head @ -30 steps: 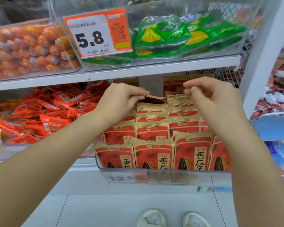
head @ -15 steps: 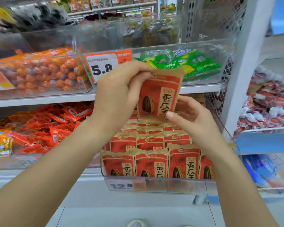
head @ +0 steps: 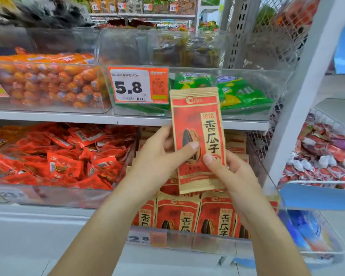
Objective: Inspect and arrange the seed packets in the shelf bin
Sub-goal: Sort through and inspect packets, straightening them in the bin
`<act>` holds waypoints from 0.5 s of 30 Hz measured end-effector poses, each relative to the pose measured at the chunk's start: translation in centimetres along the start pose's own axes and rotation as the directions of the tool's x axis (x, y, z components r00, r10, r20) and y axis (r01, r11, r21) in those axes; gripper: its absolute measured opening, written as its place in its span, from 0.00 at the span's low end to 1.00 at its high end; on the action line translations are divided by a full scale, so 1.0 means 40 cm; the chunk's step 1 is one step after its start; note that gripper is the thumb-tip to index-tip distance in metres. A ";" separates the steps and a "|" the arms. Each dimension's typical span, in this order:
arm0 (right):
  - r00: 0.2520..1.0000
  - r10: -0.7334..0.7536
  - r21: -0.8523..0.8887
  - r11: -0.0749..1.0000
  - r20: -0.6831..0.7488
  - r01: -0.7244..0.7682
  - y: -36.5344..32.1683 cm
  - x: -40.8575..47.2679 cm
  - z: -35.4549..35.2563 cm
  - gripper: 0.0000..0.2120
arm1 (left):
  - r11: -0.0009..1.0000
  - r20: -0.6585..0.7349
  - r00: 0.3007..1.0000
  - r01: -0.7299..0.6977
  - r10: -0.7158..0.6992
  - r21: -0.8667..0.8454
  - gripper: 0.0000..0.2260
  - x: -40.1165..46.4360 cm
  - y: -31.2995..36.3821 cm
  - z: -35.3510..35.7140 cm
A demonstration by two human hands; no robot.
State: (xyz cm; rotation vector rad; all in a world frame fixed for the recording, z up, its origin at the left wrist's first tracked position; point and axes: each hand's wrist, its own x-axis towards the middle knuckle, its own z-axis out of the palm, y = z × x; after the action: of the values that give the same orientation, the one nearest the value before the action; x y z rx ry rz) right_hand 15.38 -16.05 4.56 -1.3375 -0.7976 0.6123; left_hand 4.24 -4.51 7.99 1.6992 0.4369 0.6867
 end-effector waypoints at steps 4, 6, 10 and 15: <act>0.999 0.042 0.050 0.998 0.027 -0.044 -0.010 -0.007 0.009 0.15 | 0.994 -0.037 0.999 -0.015 0.011 -0.112 0.20 -0.019 -0.046 -0.012; 0.998 0.067 0.094 0.993 0.022 -0.068 -0.013 -0.007 0.011 0.15 | 0.990 -0.035 0.999 -0.016 0.012 -0.143 0.18 -0.021 -0.058 -0.021; 0.997 0.081 0.099 0.992 0.012 -0.082 -0.006 -0.005 0.030 0.16 | 0.981 -0.084 0.996 0.002 -0.019 -0.195 0.14 -0.050 -0.077 -0.034; 0.997 0.064 0.163 0.985 -0.039 -0.057 0.007 0.001 0.070 0.17 | 0.983 -0.013 0.995 -0.100 0.099 -0.155 0.12 -0.039 -0.120 -0.089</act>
State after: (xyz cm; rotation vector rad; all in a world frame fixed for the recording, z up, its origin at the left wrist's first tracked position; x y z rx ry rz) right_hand 13.18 -14.29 4.40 -1.2258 -0.6589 0.6787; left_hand 1.08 -1.67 3.50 1.5795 0.2954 0.7780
